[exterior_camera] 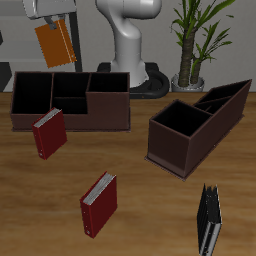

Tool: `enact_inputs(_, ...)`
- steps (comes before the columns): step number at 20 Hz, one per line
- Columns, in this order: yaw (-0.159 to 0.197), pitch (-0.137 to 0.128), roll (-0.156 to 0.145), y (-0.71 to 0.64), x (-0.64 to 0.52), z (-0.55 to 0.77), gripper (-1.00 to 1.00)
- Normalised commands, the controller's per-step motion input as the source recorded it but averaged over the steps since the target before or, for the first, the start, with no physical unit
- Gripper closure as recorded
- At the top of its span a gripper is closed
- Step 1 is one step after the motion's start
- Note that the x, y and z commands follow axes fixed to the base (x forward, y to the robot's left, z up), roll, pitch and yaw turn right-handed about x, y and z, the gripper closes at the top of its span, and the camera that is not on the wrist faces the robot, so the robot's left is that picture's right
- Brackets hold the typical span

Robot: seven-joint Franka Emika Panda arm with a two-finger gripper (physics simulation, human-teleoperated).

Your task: Place the orange book into the back desk caddy's back compartment

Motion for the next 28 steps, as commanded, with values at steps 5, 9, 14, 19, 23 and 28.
enact_inputs(5, 0.197, 0.000, 0.011, 0.08, -0.07, -0.05, 1.00)
enact_inputs(9, 0.191, 0.002, -0.018, -0.09, -0.09, -0.07, 1.00)
enact_inputs(14, 0.058, 0.025, -0.015, -0.08, -0.13, -0.04, 1.00)
enact_inputs(19, 0.185, 0.011, -0.026, -0.13, -0.10, -0.05, 1.00)
enact_inputs(23, 0.077, -0.015, -0.029, -0.17, -0.09, 0.04, 1.00)
enact_inputs(28, 0.091, -0.026, -0.045, -0.22, -0.03, -0.01, 1.00)
